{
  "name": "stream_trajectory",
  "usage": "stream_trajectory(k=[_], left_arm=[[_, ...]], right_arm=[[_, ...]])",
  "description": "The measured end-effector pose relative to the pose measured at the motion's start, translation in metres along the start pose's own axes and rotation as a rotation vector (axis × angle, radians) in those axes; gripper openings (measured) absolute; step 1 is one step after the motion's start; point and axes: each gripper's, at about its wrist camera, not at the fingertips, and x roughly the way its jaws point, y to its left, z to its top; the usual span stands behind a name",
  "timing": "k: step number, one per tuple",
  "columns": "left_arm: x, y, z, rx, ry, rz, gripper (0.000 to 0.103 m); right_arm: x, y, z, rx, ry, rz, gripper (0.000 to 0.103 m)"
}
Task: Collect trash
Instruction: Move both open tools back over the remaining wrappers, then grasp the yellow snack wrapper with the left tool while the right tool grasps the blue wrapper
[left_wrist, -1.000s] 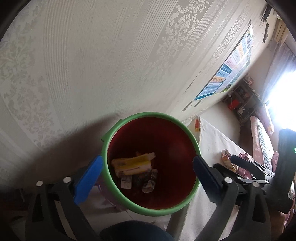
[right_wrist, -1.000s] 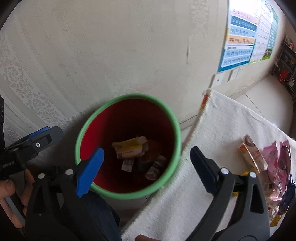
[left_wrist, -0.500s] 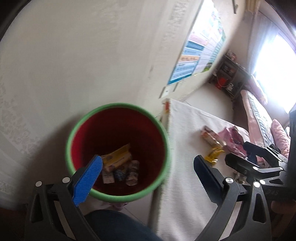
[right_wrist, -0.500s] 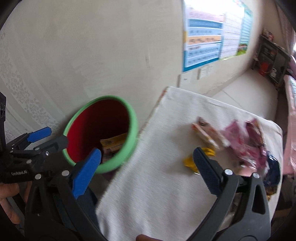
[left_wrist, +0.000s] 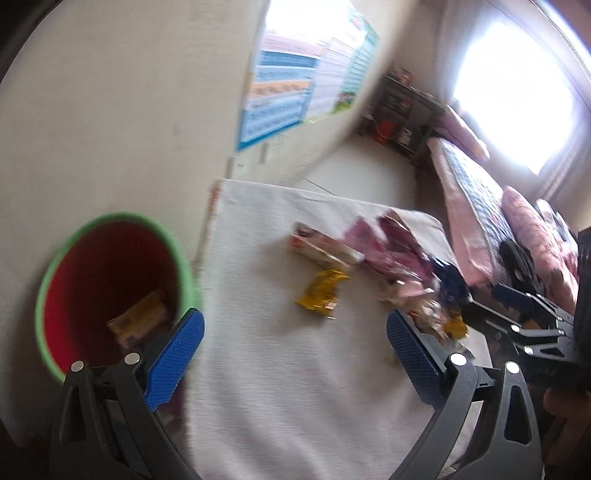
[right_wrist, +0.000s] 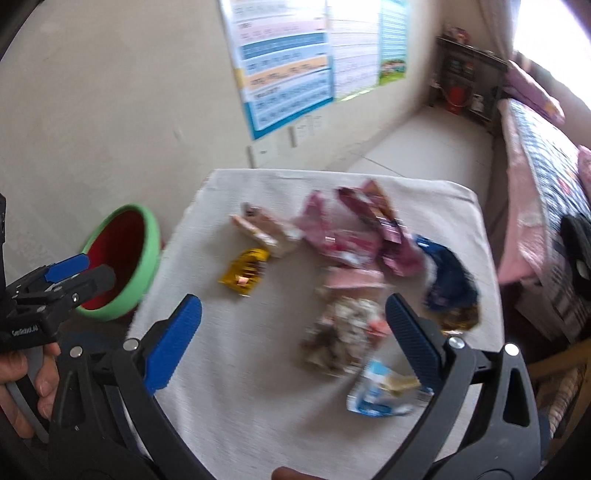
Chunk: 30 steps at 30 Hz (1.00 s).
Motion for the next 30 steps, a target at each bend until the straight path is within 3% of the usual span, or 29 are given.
stream_trajectory(k=[10, 22, 24, 26, 30], left_arm=[[0.024, -0.049, -0.007, 0.094, 0.065, -0.060, 0.095], [0.063, -0.047, -0.001, 0.100, 0.140, -0.052, 0.095], [0.072, -0.047, 0.002, 0.103, 0.148, -0.047, 0.094], [0.085, -0.047, 0.005, 0.103, 0.166, -0.044, 0.094], [0.105, -0.048, 0.010, 0.109, 0.175, -0.028, 0.093]], right_arm=[[-0.007, -0.083, -0.023, 0.139, 0.006, -0.083, 0.098], [0.023, -0.115, -0.010, 0.115, 0.024, -0.114, 0.098], [0.031, -0.120, -0.009, 0.109, 0.030, -0.115, 0.094], [0.044, -0.127, -0.008, 0.114, 0.063, -0.108, 0.083], [0.059, -0.133, -0.004, 0.079, 0.076, -0.116, 0.082]])
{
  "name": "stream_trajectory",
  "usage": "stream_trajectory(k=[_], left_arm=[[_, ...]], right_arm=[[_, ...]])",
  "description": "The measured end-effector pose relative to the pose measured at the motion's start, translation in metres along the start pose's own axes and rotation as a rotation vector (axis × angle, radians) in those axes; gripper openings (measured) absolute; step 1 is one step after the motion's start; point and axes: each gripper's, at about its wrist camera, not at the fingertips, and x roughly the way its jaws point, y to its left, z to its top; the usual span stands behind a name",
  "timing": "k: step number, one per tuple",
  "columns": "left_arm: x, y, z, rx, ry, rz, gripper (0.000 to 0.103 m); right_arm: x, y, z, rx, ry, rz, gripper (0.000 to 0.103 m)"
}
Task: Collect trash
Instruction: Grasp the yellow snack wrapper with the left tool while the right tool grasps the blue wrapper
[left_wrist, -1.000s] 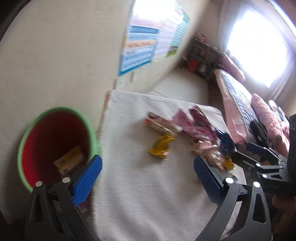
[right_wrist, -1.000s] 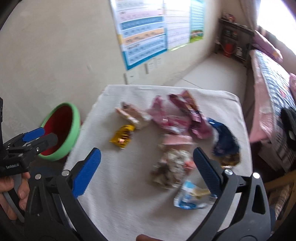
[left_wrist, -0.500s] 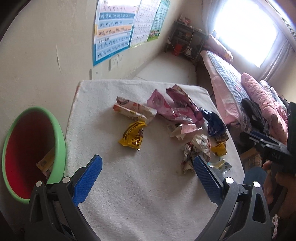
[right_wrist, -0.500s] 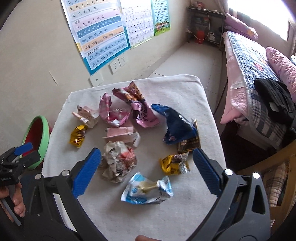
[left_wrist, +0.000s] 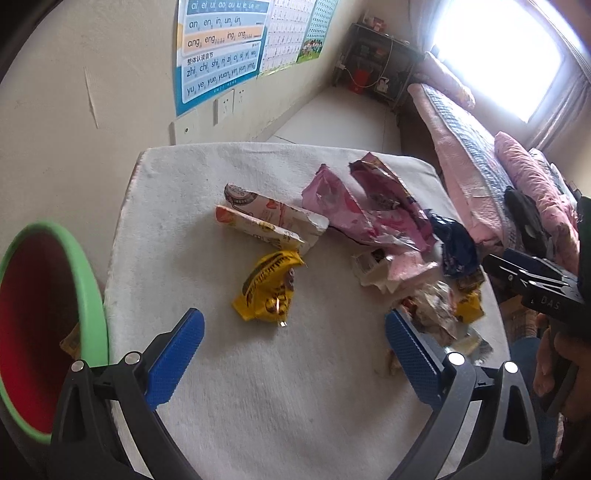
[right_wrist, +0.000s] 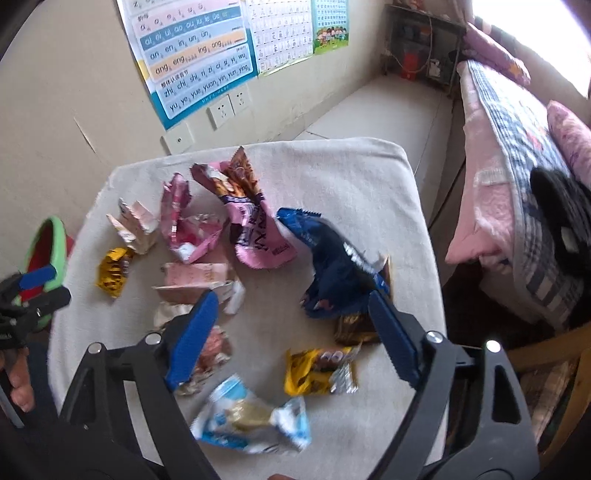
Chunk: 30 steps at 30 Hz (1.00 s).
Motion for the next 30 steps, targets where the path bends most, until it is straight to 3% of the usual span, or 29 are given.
stream_trajectory(k=[2, 6, 8, 12, 14, 16, 19, 24, 25, 30], left_arm=[[0.014, 0.002, 0.004, -0.011, 0.032, 0.005, 0.085], [0.038, 0.004, 0.011, 0.012, 0.076, 0.032, 0.081], [0.048, 0.004, 0.014, 0.018, 0.096, 0.040, 0.072], [0.065, 0.005, 0.020, 0.031, 0.121, 0.049, 0.068], [0.073, 0.005, 0.020, 0.041, 0.138, 0.055, 0.058], [0.078, 0.004, 0.020, 0.045, 0.149, 0.060, 0.055], [0.083, 0.003, 0.020, 0.051, 0.157, 0.076, 0.050], [0.080, 0.005, 0.019, 0.054, 0.153, 0.090, 0.036], [0.078, 0.005, 0.019, 0.053, 0.148, 0.091, 0.034], [0.068, 0.009, 0.018, 0.031, 0.111, 0.091, 0.031]], right_arm=[[0.010, -0.005, 0.002, 0.001, 0.017, -0.005, 0.079], [0.030, -0.018, 0.006, 0.017, 0.052, -0.003, 0.075], [0.039, -0.023, 0.008, 0.020, 0.068, 0.000, 0.072], [0.056, -0.019, 0.012, -0.051, 0.087, -0.047, 0.067], [0.064, -0.017, 0.013, -0.073, 0.099, -0.051, 0.056], [0.070, -0.018, 0.014, -0.071, 0.111, -0.050, 0.053], [0.078, -0.022, 0.016, -0.046, 0.122, -0.038, 0.053], [0.078, -0.031, 0.017, 0.019, 0.106, 0.019, 0.044], [0.076, -0.034, 0.016, 0.038, 0.098, 0.036, 0.030], [0.065, -0.040, 0.014, 0.083, 0.073, 0.050, 0.023]])
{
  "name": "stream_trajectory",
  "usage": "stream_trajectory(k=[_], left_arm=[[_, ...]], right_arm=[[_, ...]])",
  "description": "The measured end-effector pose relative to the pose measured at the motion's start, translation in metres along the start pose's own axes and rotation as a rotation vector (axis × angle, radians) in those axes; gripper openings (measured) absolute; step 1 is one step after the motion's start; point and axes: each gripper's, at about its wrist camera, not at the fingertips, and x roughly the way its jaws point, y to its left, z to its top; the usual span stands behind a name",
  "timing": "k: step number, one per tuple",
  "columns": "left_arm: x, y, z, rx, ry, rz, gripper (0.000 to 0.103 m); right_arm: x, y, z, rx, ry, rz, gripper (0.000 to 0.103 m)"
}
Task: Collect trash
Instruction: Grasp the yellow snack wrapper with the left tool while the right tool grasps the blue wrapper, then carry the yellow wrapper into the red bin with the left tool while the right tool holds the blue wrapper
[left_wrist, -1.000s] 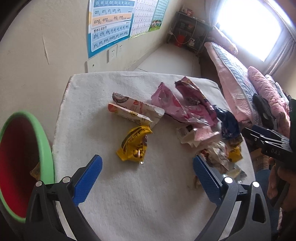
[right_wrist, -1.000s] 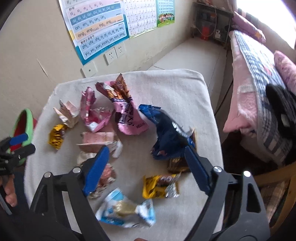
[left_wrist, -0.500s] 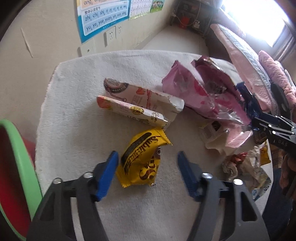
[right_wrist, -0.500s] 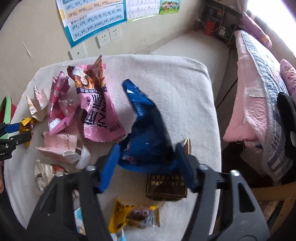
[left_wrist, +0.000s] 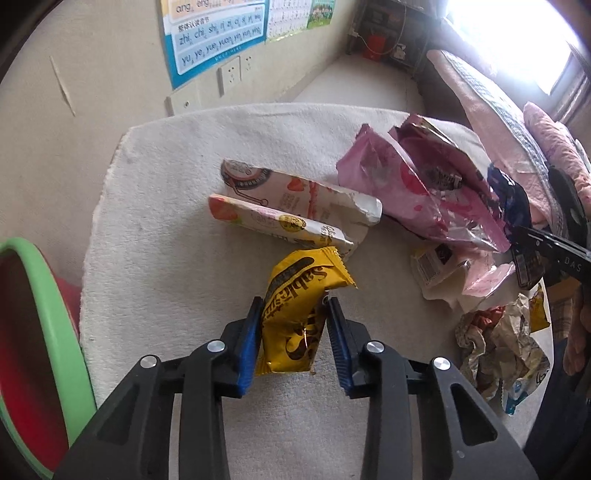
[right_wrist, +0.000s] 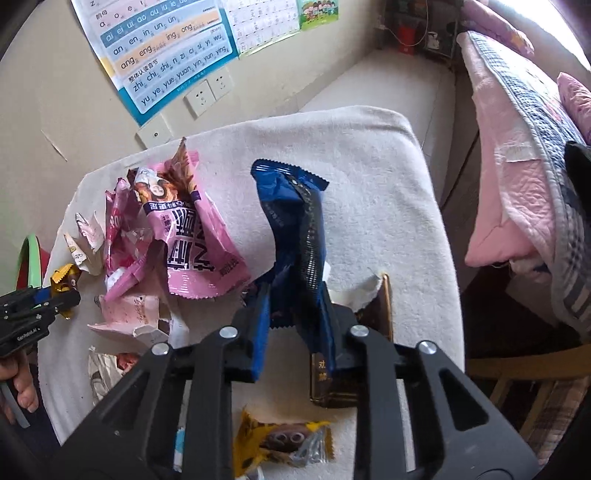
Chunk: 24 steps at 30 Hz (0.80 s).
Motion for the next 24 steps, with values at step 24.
stream_trajectory(k=[24], left_arm=[[-0.095, 0.009, -0.043, -0.029, -0.127, -0.079, 0.030]], right_arm=[[-0.116, 0.043, -0.010, -0.027, -0.216, 0.038, 0.020]])
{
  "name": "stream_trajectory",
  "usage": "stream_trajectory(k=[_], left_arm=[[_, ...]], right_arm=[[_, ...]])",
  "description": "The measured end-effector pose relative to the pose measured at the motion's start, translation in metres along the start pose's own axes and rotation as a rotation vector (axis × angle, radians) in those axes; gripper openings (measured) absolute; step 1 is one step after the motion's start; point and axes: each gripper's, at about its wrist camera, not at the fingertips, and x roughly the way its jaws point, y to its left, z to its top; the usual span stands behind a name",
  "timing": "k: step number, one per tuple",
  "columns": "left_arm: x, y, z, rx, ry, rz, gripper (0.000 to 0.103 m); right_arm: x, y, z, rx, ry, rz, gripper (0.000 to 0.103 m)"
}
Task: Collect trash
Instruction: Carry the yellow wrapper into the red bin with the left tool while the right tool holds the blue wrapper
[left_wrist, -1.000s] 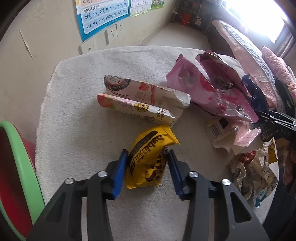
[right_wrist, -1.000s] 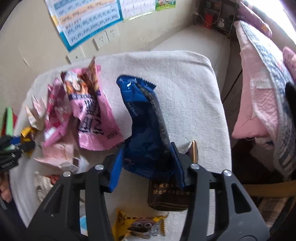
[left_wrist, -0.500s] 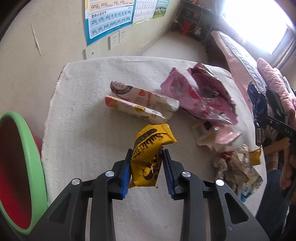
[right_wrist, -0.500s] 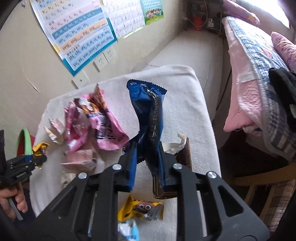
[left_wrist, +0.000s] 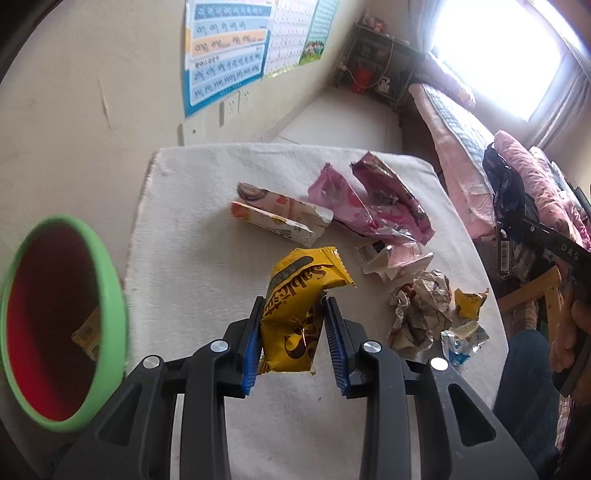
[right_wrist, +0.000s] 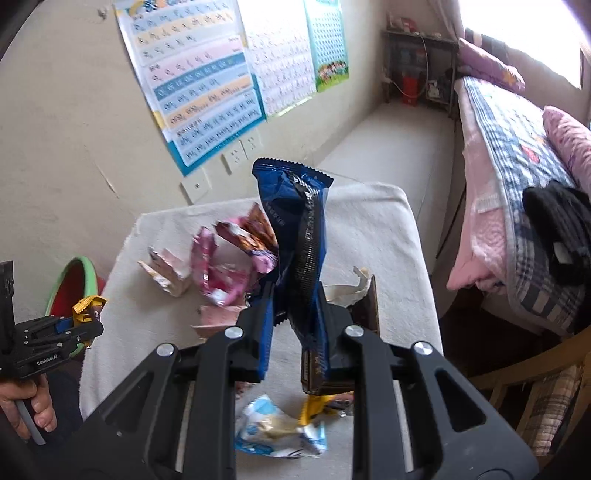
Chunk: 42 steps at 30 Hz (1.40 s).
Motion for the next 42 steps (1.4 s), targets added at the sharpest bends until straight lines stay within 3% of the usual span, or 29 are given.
stream_trajectory(k=[21, 42], left_arm=[[-0.055, 0.048, -0.029, -0.126, -0.108, -0.024, 0.030], [-0.123, 0.178, -0.049, -0.313, -0.192, 0.096, 0.030]], right_arm=[[-0.022, 0.123, -0.026, -0.155, 0.032, 0.108, 0.020], [0.012, 0.283, -0.027, -0.316, 0.096, 0.336, 0.020]])
